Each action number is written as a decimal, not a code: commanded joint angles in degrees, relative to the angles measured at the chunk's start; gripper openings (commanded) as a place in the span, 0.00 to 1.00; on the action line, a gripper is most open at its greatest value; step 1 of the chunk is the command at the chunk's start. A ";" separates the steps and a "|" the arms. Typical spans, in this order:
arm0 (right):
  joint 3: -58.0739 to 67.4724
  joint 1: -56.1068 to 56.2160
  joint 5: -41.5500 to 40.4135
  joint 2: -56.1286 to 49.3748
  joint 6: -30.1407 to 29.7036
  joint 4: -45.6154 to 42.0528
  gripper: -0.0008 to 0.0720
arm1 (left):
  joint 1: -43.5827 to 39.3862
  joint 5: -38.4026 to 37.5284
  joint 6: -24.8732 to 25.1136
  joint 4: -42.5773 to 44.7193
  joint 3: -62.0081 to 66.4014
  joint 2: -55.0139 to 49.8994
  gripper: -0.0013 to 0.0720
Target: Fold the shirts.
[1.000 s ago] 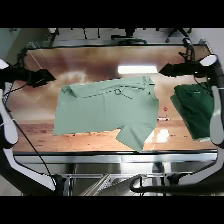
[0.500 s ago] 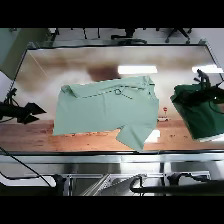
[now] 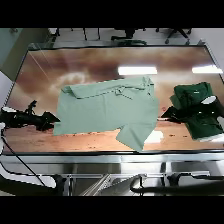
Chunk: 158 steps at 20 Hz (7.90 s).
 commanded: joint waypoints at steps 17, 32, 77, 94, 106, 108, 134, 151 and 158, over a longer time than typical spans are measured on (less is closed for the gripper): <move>34.73 7.69 1.07 14.03 -16.57 27.10 0.03 | -5.97 -9.16 0.63 -24.55 35.82 27.91 0.03; 42.77 7.82 -2.36 22.32 -12.63 10.01 0.03 | -3.58 -1.25 -2.14 -14.36 29.57 45.42 0.03; 35.30 3.28 10.62 -4.61 9.29 -13.62 0.63 | -10.71 -17.99 -17.40 9.44 42.88 -8.15 0.83; -26.16 -12.02 5.29 25.51 8.04 3.82 0.72 | -9.07 8.76 -9.77 9.11 -16.96 12.41 0.75; -29.33 3.43 -4.55 14.95 -2.21 15.10 0.09 | -10.86 5.09 -10.67 9.35 -11.06 12.63 0.03; -24.98 2.69 -0.37 18.29 -0.50 12.55 0.04 | -8.85 3.48 -10.67 9.90 -11.08 13.99 0.03; 30.14 4.96 -4.98 -22.82 -8.22 15.98 0.04 | -21.88 -1.92 -16.33 13.66 30.05 -8.37 0.03; 34.75 -0.39 12.44 -27.34 -9.97 6.97 0.94 | -22.27 -22.34 -21.38 11.58 52.81 -14.29 0.96; 34.75 2.23 15.78 -29.46 -13.73 13.42 0.91 | -23.39 -20.92 -21.42 5.11 52.59 -12.41 0.79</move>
